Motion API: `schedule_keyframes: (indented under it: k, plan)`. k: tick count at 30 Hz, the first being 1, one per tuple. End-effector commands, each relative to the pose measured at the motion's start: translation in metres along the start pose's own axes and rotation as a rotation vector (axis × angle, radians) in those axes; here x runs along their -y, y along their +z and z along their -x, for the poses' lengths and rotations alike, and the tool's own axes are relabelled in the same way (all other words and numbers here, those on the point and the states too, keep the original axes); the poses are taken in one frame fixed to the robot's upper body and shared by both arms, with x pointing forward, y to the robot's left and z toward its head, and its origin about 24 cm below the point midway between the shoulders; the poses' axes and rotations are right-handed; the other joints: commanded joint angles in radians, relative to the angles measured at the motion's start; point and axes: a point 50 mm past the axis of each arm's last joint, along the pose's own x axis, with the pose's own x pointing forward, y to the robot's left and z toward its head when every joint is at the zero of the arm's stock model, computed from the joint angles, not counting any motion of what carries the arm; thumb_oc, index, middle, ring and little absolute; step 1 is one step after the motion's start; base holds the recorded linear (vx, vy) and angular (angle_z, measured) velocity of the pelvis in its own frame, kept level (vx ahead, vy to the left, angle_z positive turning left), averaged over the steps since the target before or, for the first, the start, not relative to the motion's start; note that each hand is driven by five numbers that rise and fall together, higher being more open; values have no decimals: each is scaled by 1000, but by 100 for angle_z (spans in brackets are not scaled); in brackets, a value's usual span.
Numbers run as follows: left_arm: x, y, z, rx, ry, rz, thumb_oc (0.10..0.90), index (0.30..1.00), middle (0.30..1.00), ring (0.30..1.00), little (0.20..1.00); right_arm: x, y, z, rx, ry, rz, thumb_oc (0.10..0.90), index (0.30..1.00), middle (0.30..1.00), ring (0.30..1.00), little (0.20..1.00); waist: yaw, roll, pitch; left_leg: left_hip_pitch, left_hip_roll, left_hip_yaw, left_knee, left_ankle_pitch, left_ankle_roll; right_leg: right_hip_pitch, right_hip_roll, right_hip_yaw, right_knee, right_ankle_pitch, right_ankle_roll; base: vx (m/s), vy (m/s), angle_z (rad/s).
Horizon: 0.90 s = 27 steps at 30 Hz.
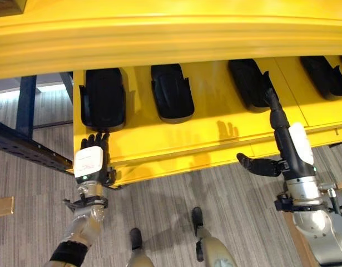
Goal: Move parts from the plastic box to the shelf.
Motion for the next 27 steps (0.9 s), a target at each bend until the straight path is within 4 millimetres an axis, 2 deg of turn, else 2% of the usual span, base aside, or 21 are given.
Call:
schedule_keyframes:
  k: [1, 11, 17, 27]
  plan:
    - [-12, 10, -22, 77, 16, -22, 900, 1000, 1000, 1000, 1000, 30, 41, -22, 268, -172, -6, 900, 1000, 1000, 1000, 1000, -25, -24, -14, -14, 18, 1, 65, -17, 19, 46, -23, -17, 85, -127, 26, 0, 0, 0]
    - [-8, 13, -19, 88, -5, -13, 900, 1000, 1000, 1000, 1000, 29, 41, -22, 270, -173, -14, 900, 1000, 1000, 1000, 1000, -25, -20, -19, -14, 21, -2, 65, -17, 19, 46, -21, -17, 89, -131, 24, 0, 0, 0]
    - [-3, 7, -15, 60, -25, -9, 900, 1000, 1000, 1000, 1000, 28, 41, -22, 267, -166, -19, 900, 1000, 1000, 1000, 1000, -24, -16, -22, -13, 23, -2, 67, -17, 18, 48, -20, -16, 91, -132, 23, 0, 0, 0]
    - [1, -1, 3, 49, -63, 35, 900, 1000, 1000, 1000, 1000, 30, 38, -22, 249, -176, -8, 900, 1000, 1000, 1000, 1000, -14, -4, -44, 2, 18, -8, 63, -21, 19, 67, -22, -23, 89, -138, 22, 0, 0, 0]
